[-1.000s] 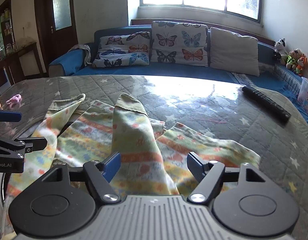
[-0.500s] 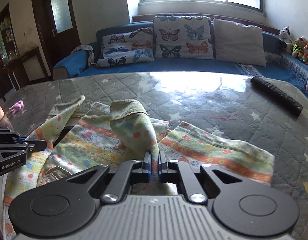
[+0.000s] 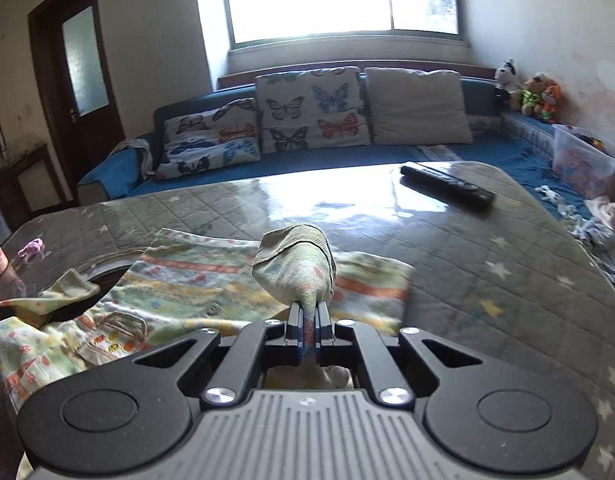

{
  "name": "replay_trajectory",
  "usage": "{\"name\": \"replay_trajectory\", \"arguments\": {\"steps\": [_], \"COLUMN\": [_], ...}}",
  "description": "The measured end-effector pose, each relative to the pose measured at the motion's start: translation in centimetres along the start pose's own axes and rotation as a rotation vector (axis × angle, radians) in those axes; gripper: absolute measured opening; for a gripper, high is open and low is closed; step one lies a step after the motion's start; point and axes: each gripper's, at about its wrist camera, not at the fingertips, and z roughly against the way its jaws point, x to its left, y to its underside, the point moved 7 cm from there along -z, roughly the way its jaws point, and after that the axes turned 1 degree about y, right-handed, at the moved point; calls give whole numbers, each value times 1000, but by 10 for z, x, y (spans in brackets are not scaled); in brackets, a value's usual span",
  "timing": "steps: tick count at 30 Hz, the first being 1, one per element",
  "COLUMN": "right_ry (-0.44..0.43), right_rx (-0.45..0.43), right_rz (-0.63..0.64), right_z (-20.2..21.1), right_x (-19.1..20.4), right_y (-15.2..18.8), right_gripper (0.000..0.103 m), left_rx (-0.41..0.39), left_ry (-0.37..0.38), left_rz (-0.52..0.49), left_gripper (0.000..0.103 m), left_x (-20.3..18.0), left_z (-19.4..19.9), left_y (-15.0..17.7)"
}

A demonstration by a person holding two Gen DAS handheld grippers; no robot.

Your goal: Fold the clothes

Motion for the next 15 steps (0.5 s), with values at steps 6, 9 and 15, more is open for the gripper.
{"name": "replay_trajectory", "arguments": {"steps": [6, 9, 15], "right_ry": [54, 87, 129], "right_rx": [-15, -18, 60], "right_rz": [-83, -119, -213], "right_z": [36, 52, 61], "right_x": [-34, -52, -82], "right_y": [24, 39, 81], "right_gripper": [4, 4, 5], "left_rx": [7, 24, 77], "left_ry": [-35, -54, -75], "left_rz": [46, 75, 107], "left_gripper": [2, 2, 2], "left_x": [21, 34, 51], "left_z": [30, 45, 73], "left_y": [30, 48, 87]}}
